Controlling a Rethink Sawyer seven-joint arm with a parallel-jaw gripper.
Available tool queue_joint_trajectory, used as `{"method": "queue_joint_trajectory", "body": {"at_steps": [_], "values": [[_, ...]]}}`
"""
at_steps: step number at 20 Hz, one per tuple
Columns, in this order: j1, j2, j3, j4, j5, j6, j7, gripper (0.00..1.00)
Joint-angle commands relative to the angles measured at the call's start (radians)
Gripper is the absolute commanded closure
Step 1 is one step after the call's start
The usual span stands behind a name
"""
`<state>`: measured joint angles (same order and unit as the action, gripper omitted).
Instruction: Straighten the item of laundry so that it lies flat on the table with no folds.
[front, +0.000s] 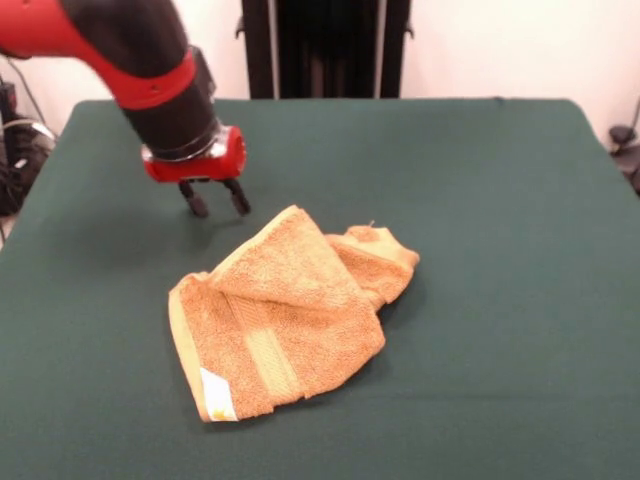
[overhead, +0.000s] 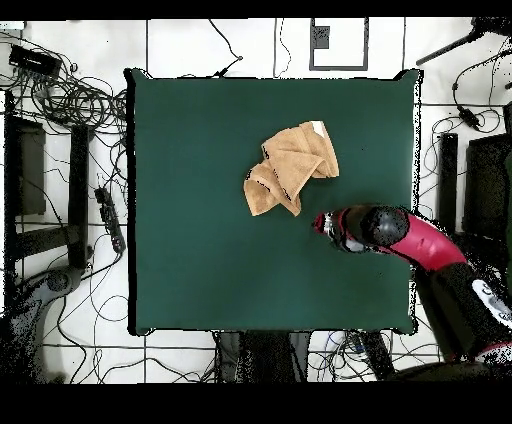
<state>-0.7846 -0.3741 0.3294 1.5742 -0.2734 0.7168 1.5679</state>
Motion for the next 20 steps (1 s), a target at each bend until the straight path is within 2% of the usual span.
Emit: {"method": "queue_joint_trajectory", "body": {"at_steps": [1, 5, 11, 20], "values": [[-0.101, 0.199, 0.27, -0.096, 0.046, 0.083, -0.298, 0.0], [-0.156, 0.229, 0.347, -0.068, 0.084, 0.118, -0.278, 0.0], [-0.191, 0.273, 0.405, -0.088, 0.09, 0.135, -0.239, 0.0], [-0.203, 0.256, 0.457, -0.065, 0.106, 0.171, -0.169, 0.0]]}}
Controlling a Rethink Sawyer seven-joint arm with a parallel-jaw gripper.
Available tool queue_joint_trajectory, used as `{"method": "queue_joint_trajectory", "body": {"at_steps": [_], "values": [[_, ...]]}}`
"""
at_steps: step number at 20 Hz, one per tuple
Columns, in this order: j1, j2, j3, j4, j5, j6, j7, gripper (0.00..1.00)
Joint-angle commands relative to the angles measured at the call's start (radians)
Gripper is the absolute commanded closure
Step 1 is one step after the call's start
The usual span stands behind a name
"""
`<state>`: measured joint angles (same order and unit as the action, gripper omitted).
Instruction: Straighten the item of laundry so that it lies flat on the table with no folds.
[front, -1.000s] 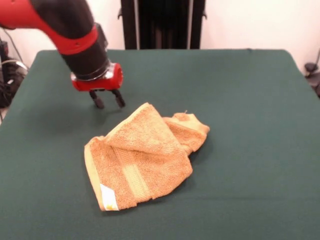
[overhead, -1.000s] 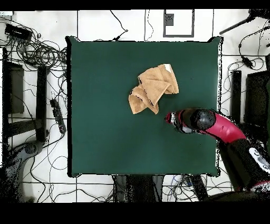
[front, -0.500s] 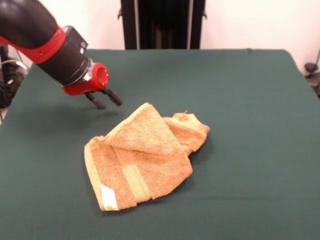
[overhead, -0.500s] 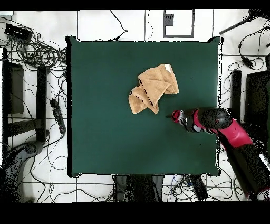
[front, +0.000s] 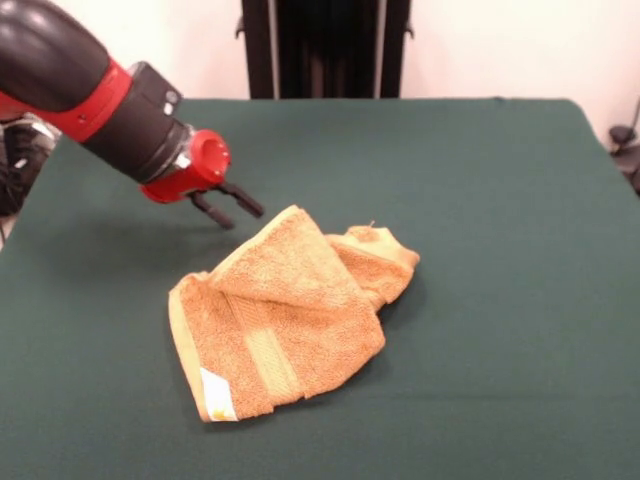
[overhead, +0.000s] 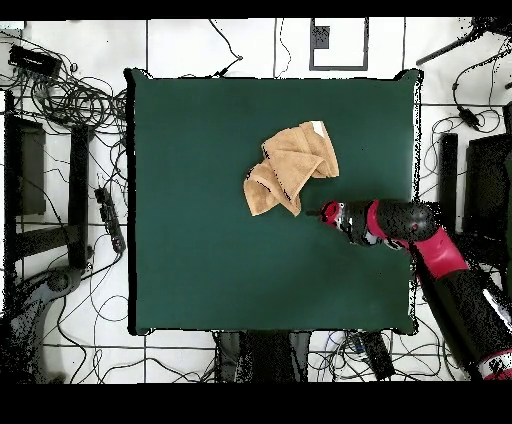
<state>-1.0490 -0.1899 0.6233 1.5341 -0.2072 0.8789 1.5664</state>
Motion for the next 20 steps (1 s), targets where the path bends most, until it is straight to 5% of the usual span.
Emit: {"method": "queue_joint_trajectory", "body": {"at_steps": [1, 8, 16, 20], "values": [[0.057, 0.074, 0.172, -0.023, 0.041, 0.014, -0.167, 0.0], [0.056, 0.068, 0.207, -0.031, 0.028, 0.023, -0.138, 0.0], [0.094, 0.138, 0.167, -0.188, -0.084, -0.045, -0.223, 0.0], [0.079, 0.141, 0.171, -0.189, -0.067, -0.006, -0.201, 0.0]]}}
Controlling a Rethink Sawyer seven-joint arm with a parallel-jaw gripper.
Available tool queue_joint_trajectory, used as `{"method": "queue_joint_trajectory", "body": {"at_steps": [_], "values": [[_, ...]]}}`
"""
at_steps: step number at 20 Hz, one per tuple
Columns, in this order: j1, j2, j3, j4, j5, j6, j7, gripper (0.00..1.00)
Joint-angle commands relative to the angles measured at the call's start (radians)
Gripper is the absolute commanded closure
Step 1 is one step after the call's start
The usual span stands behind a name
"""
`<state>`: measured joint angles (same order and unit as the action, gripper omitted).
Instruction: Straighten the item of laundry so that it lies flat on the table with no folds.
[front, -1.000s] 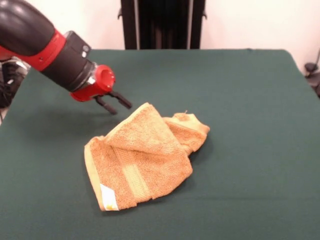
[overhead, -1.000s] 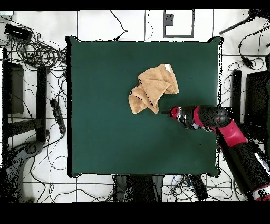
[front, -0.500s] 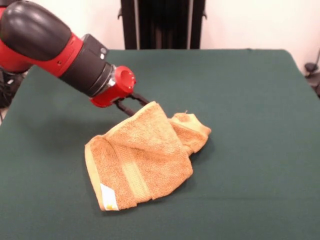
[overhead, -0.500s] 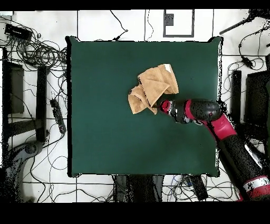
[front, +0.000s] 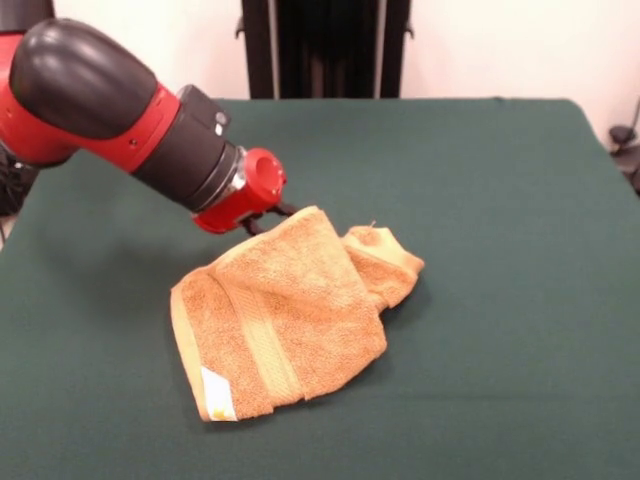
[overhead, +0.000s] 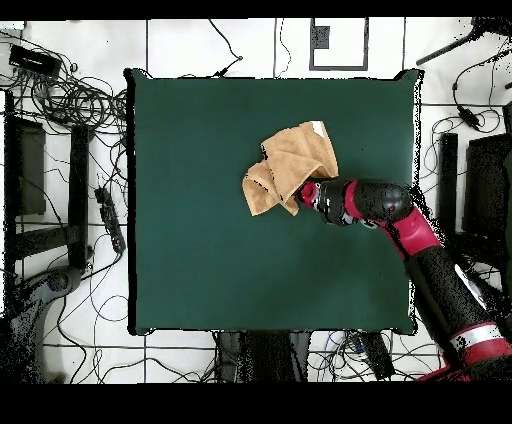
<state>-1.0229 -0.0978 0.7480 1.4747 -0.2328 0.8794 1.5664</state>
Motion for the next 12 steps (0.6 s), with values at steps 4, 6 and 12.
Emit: {"method": "queue_joint_trajectory", "body": {"at_steps": [4, 6, 12], "values": [[0.035, 0.009, 0.063, -0.118, -0.004, 0.12, -0.186, 0.0], [0.027, -0.026, 0.066, -0.101, 0.008, 0.163, -0.17, 0.0], [0.011, -0.11, 0.07, -0.052, 0.013, 0.223, -0.133, 0.0]]}}
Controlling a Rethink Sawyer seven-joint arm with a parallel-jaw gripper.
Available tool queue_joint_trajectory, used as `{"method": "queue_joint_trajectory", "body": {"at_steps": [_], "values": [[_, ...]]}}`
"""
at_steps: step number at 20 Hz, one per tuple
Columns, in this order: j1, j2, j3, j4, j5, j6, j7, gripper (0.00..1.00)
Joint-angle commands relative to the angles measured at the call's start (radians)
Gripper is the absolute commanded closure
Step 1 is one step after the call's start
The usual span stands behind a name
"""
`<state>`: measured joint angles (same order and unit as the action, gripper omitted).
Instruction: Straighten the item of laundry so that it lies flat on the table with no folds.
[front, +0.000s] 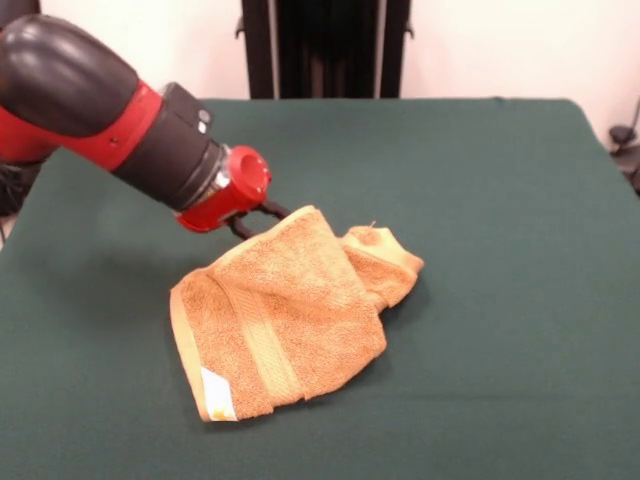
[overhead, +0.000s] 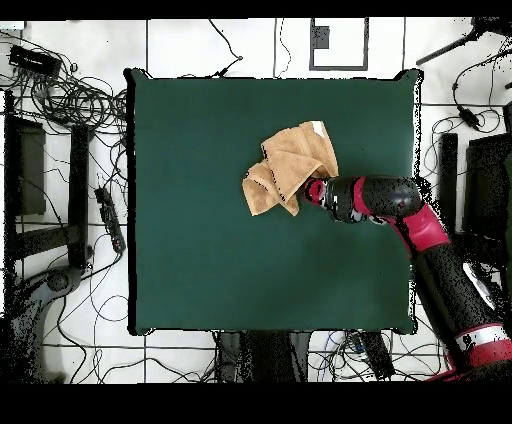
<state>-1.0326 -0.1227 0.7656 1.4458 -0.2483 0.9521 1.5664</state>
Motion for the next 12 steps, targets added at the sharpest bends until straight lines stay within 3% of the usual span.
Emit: {"method": "queue_joint_trajectory", "body": {"at_steps": [1, 12], "values": [[0.021, -0.099, 0.052, -0.019, 0.031, 0.161, -0.124, 0.0], [0.017, -0.166, 0.05, -0.015, 0.07, 0.228, -0.082, 0.0]]}}
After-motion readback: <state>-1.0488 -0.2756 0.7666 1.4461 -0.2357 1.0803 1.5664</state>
